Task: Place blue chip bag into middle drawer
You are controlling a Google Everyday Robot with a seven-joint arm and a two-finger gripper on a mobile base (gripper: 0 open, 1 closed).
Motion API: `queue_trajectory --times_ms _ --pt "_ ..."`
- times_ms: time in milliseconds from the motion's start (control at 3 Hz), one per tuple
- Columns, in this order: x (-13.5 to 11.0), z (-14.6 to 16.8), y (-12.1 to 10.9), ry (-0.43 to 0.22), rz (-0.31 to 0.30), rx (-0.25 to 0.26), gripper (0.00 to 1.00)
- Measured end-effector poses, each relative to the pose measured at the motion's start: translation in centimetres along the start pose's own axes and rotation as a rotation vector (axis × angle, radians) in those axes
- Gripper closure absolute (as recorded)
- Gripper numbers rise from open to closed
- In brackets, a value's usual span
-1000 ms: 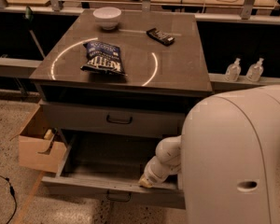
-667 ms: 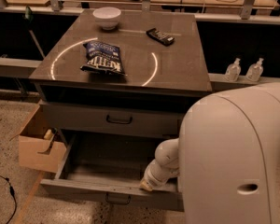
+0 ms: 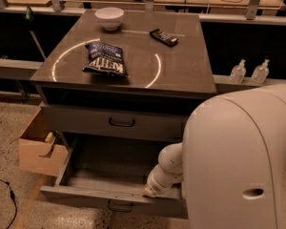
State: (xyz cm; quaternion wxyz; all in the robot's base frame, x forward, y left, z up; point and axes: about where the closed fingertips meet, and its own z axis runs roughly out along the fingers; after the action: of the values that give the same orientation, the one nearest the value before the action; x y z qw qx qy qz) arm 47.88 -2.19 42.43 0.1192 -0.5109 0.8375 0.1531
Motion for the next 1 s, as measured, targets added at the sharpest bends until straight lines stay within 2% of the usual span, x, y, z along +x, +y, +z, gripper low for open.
queue_trajectory --times_ms 333,667,1000 --pt "1.1 -0.1 1.7 0.024 0.02 -0.011 1.0" --pt "1.0 -0.1 1.6 0.024 0.02 -0.011 1.0" --pt "-0.6 -1.7 0.8 -0.042 -0.035 0.043 1.0"
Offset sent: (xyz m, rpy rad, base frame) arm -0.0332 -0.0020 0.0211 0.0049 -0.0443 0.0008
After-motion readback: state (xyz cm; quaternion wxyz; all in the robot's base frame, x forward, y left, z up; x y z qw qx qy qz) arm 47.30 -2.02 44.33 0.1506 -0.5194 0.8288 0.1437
